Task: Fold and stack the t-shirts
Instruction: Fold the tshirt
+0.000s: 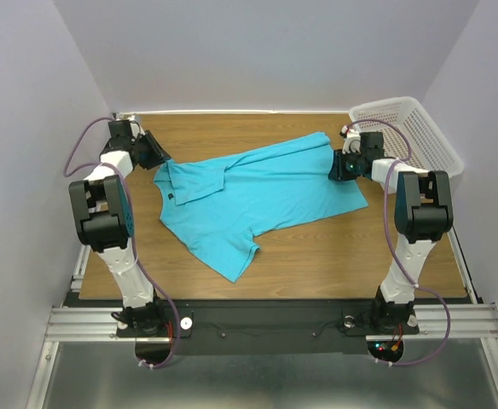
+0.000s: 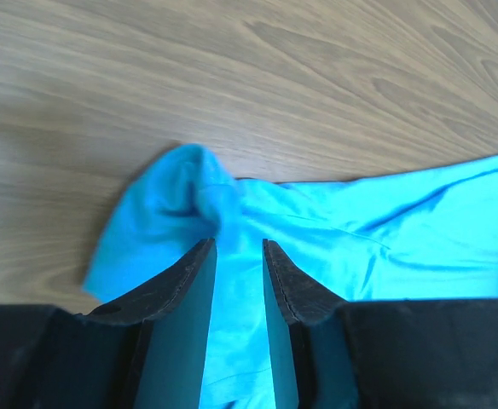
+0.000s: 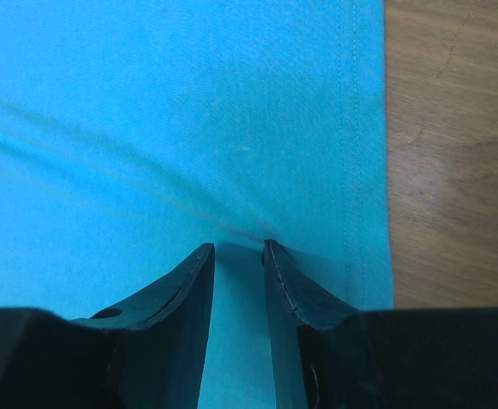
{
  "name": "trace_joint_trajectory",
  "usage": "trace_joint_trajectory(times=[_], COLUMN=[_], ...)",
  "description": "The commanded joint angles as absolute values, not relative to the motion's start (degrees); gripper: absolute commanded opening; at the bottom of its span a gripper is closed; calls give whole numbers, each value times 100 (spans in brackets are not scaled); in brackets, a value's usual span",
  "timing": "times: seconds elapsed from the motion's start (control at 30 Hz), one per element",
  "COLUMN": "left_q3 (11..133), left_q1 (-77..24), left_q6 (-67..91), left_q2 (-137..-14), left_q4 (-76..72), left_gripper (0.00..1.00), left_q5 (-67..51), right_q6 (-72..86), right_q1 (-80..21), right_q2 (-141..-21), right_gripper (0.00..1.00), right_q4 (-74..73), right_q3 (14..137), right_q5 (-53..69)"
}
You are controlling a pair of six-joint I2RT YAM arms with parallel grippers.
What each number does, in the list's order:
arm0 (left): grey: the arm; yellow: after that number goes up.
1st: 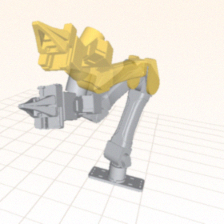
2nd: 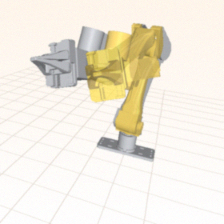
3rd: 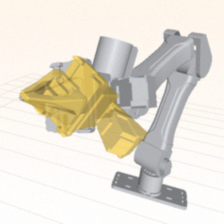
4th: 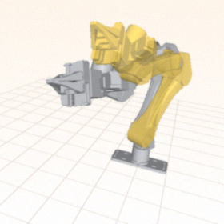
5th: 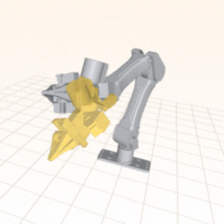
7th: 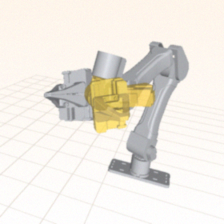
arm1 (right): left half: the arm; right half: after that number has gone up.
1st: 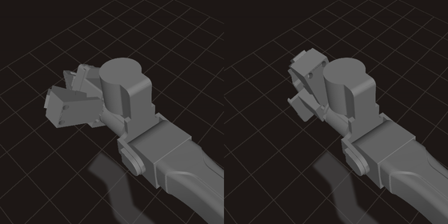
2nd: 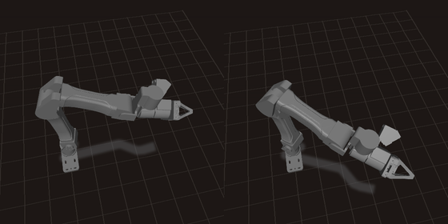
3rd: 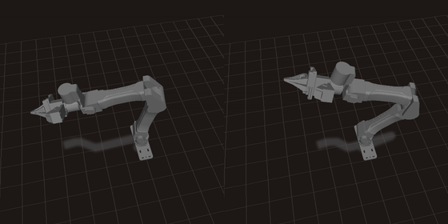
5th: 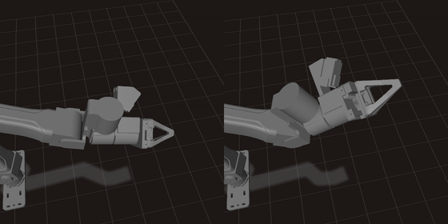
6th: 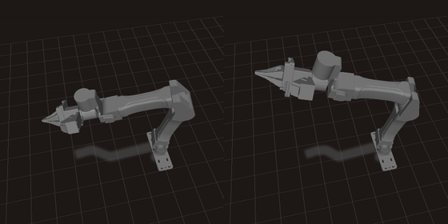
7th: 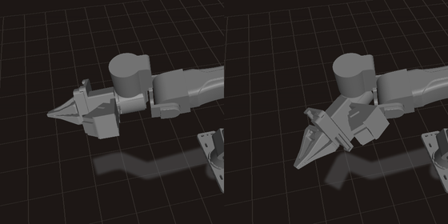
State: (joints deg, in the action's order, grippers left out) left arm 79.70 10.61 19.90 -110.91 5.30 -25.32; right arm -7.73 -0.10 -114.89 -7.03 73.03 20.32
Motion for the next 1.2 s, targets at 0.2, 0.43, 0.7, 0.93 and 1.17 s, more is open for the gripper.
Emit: trace_joint_trajectory(times=[0.2,0.43,0.7,0.93,1.17], left_q3=[9192,9791,10081,10292,10336], left_q1=[572,334,202,88,18], left_q6=[1838,1407,1064,747,563], left_q2=[-11767,-12023,-12269,-12489,-12568], left_q4=[1097,1757,2109,2434,2496], left_gripper=[40,40,40,38,15], left_q5=[-1532,-581,-422,-123,130], right_q6=[-905,-905,-905,-896,-905], right_q1=[18,18,18,18,18], right_q2=[-12050,-12050,-12041,-12050,-12041], right_gripper=[37,36,37,36,37], right_q4=[-1468,-1468,-1477,-1477,-1485], right_q3=[7066,7066,7066,7075,7075], right_q5=[1485,1494,1503,1512,1512])
